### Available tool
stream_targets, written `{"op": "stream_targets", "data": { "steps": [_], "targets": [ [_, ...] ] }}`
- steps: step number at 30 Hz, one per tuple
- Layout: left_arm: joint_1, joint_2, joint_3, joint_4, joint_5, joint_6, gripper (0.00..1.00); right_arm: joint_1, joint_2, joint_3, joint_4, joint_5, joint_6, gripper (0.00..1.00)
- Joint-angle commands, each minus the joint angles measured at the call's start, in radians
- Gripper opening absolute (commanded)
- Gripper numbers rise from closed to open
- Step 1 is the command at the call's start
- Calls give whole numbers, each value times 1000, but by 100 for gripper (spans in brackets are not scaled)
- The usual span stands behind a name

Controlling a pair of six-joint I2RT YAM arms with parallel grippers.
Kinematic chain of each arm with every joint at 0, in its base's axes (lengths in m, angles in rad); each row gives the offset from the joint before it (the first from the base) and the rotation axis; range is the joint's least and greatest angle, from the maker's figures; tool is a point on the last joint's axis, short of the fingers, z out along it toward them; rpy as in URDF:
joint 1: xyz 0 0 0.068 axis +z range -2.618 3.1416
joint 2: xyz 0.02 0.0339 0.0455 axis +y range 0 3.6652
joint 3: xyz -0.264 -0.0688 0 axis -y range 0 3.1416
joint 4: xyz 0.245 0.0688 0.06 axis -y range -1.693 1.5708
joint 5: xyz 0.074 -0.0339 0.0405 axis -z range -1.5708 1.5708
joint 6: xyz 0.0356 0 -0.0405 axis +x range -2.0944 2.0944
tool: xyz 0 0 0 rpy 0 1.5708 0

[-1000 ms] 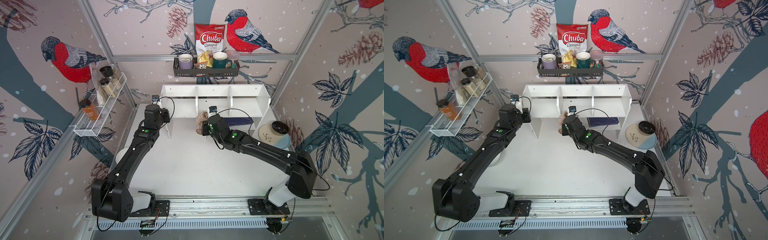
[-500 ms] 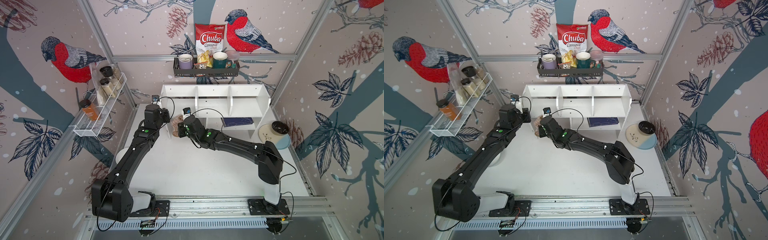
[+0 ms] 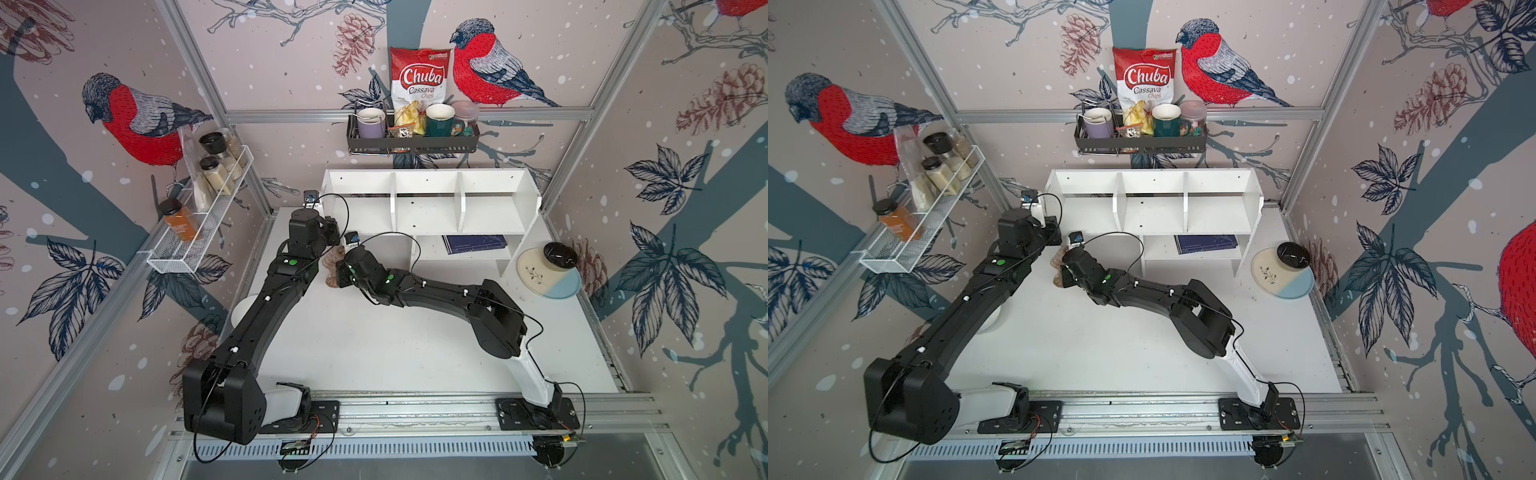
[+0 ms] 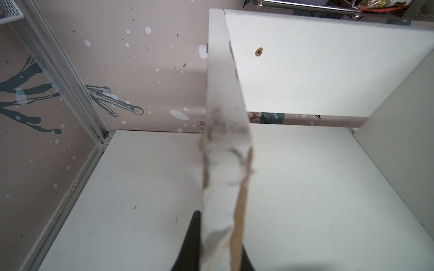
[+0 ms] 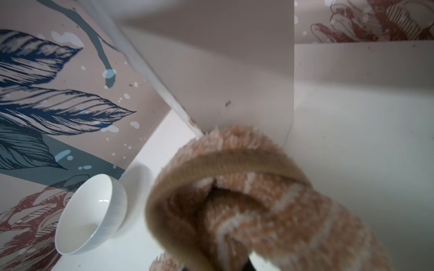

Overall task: Wipe the bookshelf clean with a cloth
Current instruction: Wipe the dust from the shelf.

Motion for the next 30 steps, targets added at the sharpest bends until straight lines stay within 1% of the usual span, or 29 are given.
{"op": "stream_targets", "data": {
  "steps": [1, 4, 9, 15, 19, 25, 30],
  "targets": [
    [-1, -9, 2, -5, 125, -116, 0, 7, 22, -31, 36, -15, 59, 0],
    [0, -11, 1, -3, 124, -116, 0, 13, 24, -49, 29, -16, 61, 0],
    [5, -12, 2, -1, 128, -120, 0, 3, -52, -37, 22, 15, 16, 0],
    [7, -17, 2, 0, 129, -119, 0, -8, -131, 4, 26, 87, -43, 0],
    [12, -19, 0, -1, 130, -122, 0, -18, -99, 38, 8, 83, -27, 0],
    [16, -14, 1, 3, 141, -128, 0, 9, -8, -17, 11, 50, 37, 0],
    [17, -17, -1, 3, 136, -124, 0, 22, -15, -46, 22, 47, 50, 0]
  ]
}}
